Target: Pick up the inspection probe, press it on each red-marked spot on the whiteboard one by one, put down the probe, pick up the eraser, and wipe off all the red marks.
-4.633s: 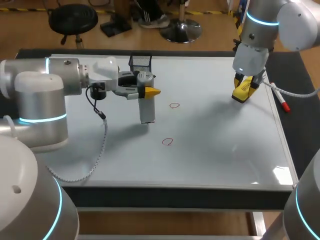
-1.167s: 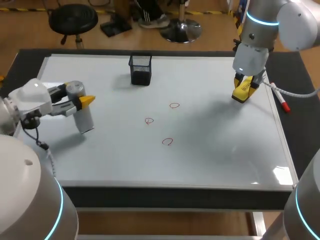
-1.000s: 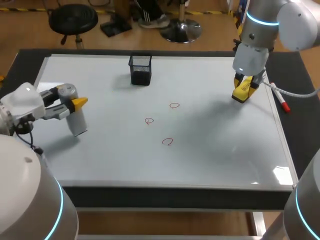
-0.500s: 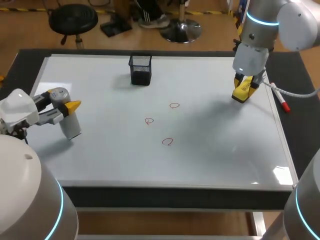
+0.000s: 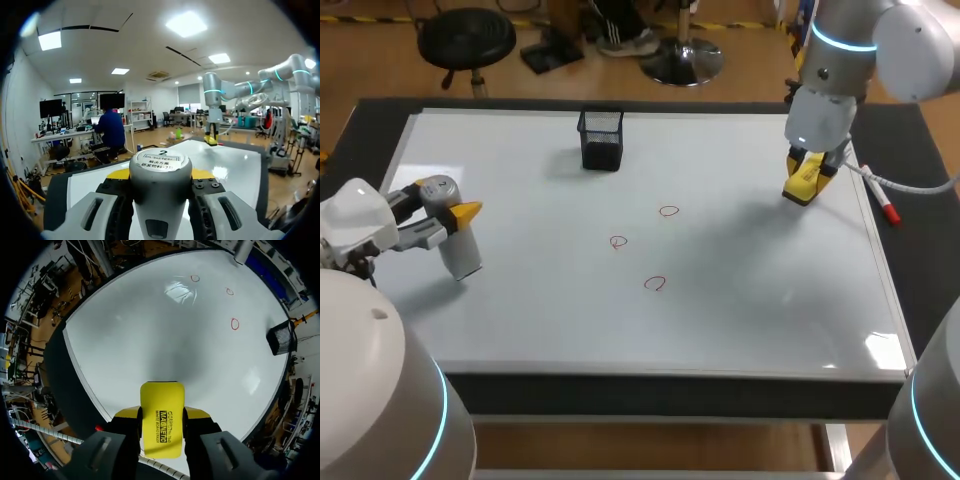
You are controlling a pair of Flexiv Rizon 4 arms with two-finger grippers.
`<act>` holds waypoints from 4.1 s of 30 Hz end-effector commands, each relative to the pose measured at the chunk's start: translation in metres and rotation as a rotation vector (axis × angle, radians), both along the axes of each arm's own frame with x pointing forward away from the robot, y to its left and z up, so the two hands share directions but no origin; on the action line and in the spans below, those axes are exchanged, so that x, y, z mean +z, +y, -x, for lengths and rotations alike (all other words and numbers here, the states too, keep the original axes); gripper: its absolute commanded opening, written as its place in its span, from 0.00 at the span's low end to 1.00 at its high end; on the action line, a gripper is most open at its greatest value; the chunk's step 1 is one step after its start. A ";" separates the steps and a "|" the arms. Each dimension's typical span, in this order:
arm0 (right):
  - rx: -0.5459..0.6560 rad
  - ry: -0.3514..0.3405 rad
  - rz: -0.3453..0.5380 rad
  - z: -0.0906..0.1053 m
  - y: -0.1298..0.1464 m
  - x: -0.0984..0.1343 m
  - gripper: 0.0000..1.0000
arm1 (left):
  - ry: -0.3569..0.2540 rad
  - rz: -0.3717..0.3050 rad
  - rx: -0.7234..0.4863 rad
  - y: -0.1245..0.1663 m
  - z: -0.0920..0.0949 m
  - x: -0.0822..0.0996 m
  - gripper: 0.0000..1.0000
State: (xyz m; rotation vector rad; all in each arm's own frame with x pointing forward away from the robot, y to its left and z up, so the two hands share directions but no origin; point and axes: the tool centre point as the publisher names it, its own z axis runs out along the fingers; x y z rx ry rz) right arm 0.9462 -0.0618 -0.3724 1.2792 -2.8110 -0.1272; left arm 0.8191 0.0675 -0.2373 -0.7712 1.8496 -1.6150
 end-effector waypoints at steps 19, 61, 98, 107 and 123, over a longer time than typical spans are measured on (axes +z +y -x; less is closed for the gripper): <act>0.492 -0.079 0.099 0.067 0.182 0.003 0.00 | -0.001 -0.002 0.005 -0.001 0.000 0.001 0.00; 0.899 -0.086 -0.029 0.075 0.357 -0.035 0.00 | -0.001 -0.002 0.005 -0.001 0.000 0.001 0.00; 0.761 -0.012 0.009 0.076 0.285 -0.055 0.00 | -0.001 -0.002 0.005 -0.001 0.000 0.001 0.00; 0.759 -0.022 0.000 0.073 0.283 -0.043 0.00 | -0.001 -0.002 0.005 -0.001 0.000 0.001 0.00; 0.641 -0.049 -0.029 0.036 0.230 -0.003 0.00 | -0.001 -0.002 0.005 -0.001 0.000 0.001 0.00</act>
